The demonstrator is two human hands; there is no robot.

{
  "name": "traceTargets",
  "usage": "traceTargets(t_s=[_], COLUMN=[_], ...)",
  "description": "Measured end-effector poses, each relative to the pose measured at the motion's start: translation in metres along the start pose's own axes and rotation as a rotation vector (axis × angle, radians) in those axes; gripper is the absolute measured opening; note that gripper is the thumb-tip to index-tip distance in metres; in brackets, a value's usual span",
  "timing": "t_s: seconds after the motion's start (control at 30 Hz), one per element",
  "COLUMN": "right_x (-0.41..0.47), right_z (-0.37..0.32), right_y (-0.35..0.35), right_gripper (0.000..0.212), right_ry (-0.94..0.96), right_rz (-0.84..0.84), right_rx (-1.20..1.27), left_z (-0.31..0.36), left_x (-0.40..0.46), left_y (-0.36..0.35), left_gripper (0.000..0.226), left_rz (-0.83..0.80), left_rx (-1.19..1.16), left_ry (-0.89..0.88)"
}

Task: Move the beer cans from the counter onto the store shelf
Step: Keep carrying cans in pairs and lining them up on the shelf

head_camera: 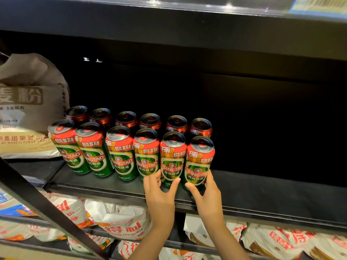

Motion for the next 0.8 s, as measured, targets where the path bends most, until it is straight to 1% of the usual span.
traceTargets(t_s=[0.17,0.37,0.43,0.57,0.67,0.73,0.8], right_x=[0.002,0.002,0.001,-0.002,-0.005,-0.015,-0.036], right_z=[-0.002,-0.003,-0.004,-0.008,-0.012,-0.010,-0.006], right_y=[-0.001,0.000,0.001,0.002,0.003,0.009,0.020], right_gripper=[0.071,0.072,0.071,0.073,0.085,0.090,0.084], right_ry=[-0.001,-0.004,0.002,0.033,0.027,-0.009,-0.034], right_rz=[0.005,0.010,0.013,0.015,-0.008,-0.005,0.025], right_rx=[-0.048,-0.093,-0.104,-0.128,-0.127,-0.132,-0.207], left_z=[-0.001,0.002,0.002,0.000,-0.001,-0.003,-0.004], left_x=[0.000,0.001,0.001,-0.004,-0.009,-0.010,-0.009], left_y=[-0.001,-0.001,0.000,0.010,0.023,0.032,0.040], left_gripper=[0.046,0.048,0.047,0.049,0.052,0.048,0.045], left_rz=[0.006,-0.022,-0.053,-0.183,-0.308,-0.441,-0.587], left_rx=[0.036,0.054,0.065,0.082,0.152,0.222,0.314], left_ry=[0.020,0.103,0.100,0.068,0.063,0.037,0.008])
Point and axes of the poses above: each hand's wrist, its own x-axis towards the middle knuckle, its own y-axis out of the back of the hand, z = x × y, the point moved 3 cm from there along x, towards the middle knuckle, and after that the axes turned 3 degrees about -z, right-handed, at the moved point
